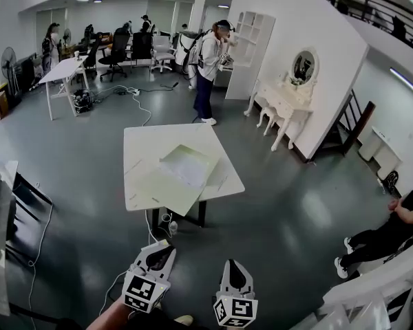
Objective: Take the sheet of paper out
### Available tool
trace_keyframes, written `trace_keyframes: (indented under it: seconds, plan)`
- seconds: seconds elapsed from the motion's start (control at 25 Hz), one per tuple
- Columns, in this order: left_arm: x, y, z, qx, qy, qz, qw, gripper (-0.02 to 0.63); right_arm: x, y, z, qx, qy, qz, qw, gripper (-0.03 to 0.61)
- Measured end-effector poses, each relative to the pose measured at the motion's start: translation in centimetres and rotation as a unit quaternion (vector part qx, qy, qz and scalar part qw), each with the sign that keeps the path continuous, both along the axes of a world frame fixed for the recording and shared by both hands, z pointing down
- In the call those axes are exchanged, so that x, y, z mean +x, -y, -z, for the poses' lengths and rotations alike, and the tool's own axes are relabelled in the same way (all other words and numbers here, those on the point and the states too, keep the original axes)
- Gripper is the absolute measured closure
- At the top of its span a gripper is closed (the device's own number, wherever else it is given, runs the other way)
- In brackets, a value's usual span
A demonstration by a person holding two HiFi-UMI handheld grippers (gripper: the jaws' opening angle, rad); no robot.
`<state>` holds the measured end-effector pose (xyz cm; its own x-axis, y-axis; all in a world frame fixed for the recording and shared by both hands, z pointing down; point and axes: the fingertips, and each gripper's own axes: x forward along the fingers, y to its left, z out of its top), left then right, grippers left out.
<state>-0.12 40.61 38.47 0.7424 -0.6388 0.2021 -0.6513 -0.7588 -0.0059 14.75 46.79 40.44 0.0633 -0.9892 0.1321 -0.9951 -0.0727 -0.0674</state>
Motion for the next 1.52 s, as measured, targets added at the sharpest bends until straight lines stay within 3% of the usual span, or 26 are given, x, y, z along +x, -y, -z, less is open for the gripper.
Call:
trace_keyframes:
  seconds: [0.32, 0.56, 0.72, 1.0, 1.32, 1.52]
  plan:
    - [2.6, 0.3, -0.8, -0.005, 0.005, -0.007, 1.0, 0.586, 1.8, -0.2, -1.3, -0.01, 0.003, -0.003, 1.0, 0.561]
    - [6.5, 5.1, -2.5, 0.0, 0.006, -0.006, 1.0, 0.586, 5.0, 4.5, -3.8, -0.011, 0.004, 0.003, 1.0, 0.561]
    - [10.0, 11.9, -3.4, -0.001, 0.007, -0.008, 0.9999, 0.586, 8.6, 11.3, -4.4, -0.009, 0.003, 0.002, 1.0, 0.561]
    - [12.0, 26.8, -1.8, 0.008, -0.002, 0.001, 1.0, 0.586, 10.3, 26.6, -3.0, -0.009, 0.0, 0.022, 1.0, 0.561]
    - [10.9, 41.4, -2.5, -0.011, -0.003, 0.03, 0.9995, 0.586, 9.4, 41.9, -3.2, -0.03, -0.002, 0.055, 0.998, 0.561]
    - [9.8, 47.9, -3.6, -0.024, -0.003, 0.049, 0.9985, 0.586, 8.8, 49.2, -4.1, -0.039, 0.001, 0.072, 0.997, 0.561]
